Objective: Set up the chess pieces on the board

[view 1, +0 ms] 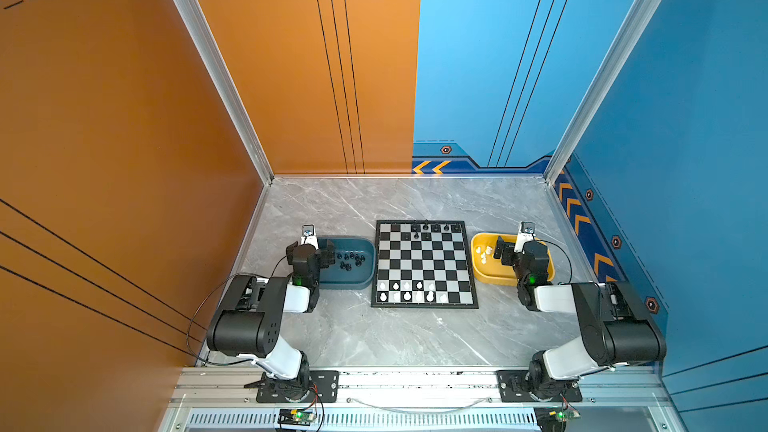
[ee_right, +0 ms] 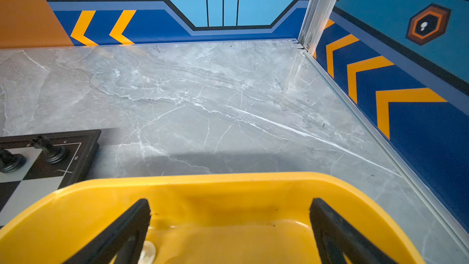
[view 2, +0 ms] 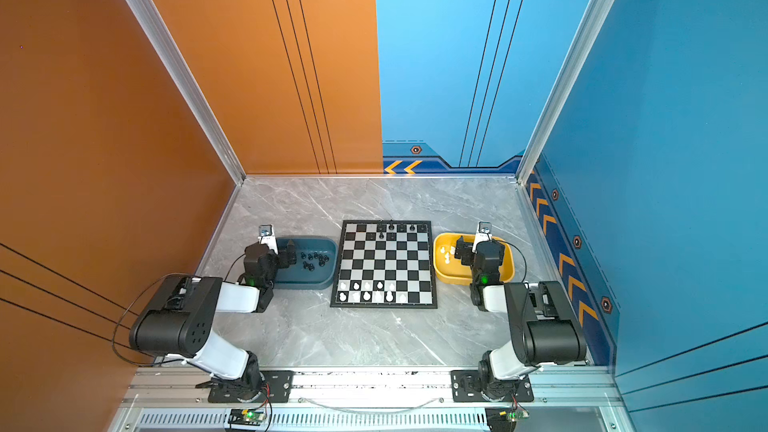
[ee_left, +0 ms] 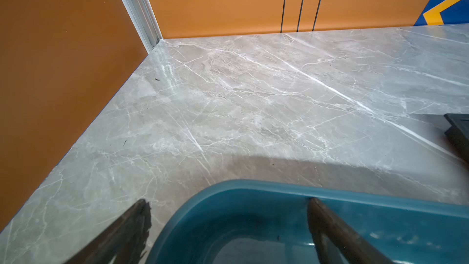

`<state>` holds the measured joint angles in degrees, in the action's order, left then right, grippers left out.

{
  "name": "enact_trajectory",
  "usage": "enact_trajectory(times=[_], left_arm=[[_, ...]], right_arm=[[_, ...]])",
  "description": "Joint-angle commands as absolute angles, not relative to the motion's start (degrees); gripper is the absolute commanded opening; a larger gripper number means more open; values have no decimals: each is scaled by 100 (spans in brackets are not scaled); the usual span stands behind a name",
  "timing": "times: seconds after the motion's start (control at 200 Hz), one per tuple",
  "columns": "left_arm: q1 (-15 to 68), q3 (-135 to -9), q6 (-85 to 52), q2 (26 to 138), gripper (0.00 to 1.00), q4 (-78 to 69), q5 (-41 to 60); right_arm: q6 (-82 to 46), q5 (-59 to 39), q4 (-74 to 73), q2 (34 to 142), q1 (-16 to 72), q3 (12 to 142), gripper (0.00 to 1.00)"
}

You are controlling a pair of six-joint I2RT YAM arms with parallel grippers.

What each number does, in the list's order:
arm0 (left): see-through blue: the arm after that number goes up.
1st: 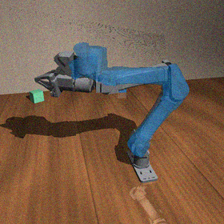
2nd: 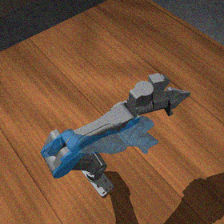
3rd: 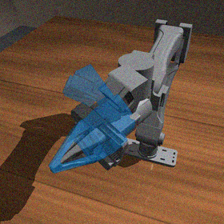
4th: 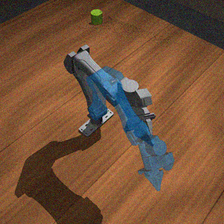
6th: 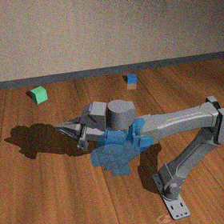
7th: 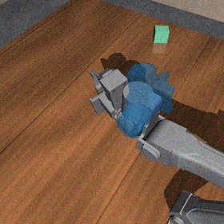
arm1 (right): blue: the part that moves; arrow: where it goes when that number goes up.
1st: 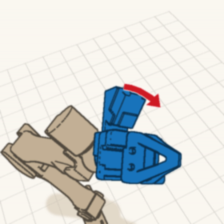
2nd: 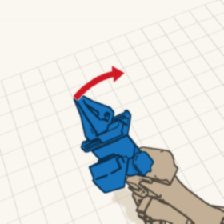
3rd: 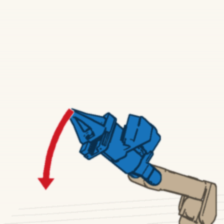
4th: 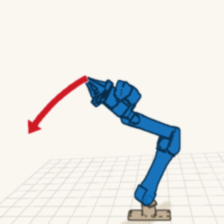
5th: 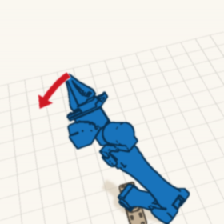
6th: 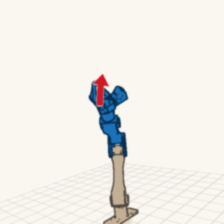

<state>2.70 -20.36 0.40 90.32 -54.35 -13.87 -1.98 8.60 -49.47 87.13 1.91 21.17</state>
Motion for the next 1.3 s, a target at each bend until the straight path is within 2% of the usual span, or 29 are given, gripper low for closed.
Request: enact_trajectory(times=[0.0,0.801,1.141,1.297], left_arm=[[300,-2153,-9,8950,98,-5342,-1389],[281,-2157,5,8935,98,-5331,-1296],[363,-2522,34,8475,99,-4305,-1561],[502,-2751,90,7661,99,-3291,-1711]], right_arm=[[-303,775,-4877,8775,176,2225,100],[-308,758,-4873,8772,169,2234,100],[-311,808,-4904,8759,188,2240,100],[-378,1165,-3442,8095,254,2711,100]])
